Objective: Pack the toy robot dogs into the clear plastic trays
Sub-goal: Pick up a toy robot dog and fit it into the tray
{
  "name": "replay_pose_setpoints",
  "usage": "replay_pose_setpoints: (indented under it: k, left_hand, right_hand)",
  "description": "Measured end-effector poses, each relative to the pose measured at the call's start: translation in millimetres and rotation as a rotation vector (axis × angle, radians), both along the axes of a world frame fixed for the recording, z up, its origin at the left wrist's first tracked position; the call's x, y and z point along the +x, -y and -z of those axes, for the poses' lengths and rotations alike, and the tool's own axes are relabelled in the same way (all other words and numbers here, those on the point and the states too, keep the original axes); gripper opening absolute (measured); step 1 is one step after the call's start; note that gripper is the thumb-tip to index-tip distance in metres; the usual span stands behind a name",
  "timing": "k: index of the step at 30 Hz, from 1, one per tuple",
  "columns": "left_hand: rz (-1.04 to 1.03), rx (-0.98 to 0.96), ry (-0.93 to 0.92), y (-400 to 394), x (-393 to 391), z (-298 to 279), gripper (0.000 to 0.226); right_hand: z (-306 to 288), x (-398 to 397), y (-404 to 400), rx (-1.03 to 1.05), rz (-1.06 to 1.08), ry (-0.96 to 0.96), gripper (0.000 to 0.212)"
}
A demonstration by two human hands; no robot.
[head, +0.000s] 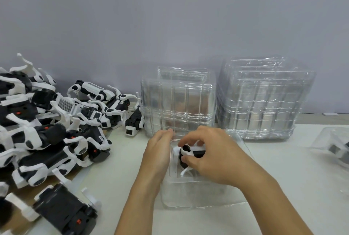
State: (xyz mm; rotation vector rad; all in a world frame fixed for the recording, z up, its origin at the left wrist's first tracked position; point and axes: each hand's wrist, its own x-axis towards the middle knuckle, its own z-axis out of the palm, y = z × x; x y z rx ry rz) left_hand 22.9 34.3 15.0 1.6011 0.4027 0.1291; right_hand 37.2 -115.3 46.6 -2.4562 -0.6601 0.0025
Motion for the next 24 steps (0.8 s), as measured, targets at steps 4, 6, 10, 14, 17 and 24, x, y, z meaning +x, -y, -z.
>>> replay_pose_setpoints:
  k: [4,6,10,14,17,24]
  left_hand:
    - [-0.033,-0.051,0.039,1.6,-0.7,-2.2,0.034]
    - [-0.054,-0.050,0.051,1.1,0.5,-1.2,0.024]
    - [-0.079,-0.013,0.030,0.9,2.6,0.5,0.024]
    - [-0.083,-0.017,0.017,1.1,1.2,0.2,0.022]
    - [-0.081,-0.014,0.019,2.0,0.7,-1.0,0.021]
    - [-0.082,0.023,0.018,1.8,0.2,-0.4,0.021]
  right_hand:
    - [-4.8,-0.5,3.5,-0.034,0.039,0.022,0.015]
    - [-8.5,-0.2,8.2,-0.064,0.063,0.011,0.012]
    - [-18.4,3.5,28.4,-0.127,0.140,-0.051,0.006]
    - [-28.3,9.9,58.1,-0.146,0.242,-0.157,0.013]
    - [-31.8,13.3,78.9,-0.152,0.322,-0.179,0.017]
    - [-37.1,14.2,77.2,-0.130,0.326,-0.022,0.017]
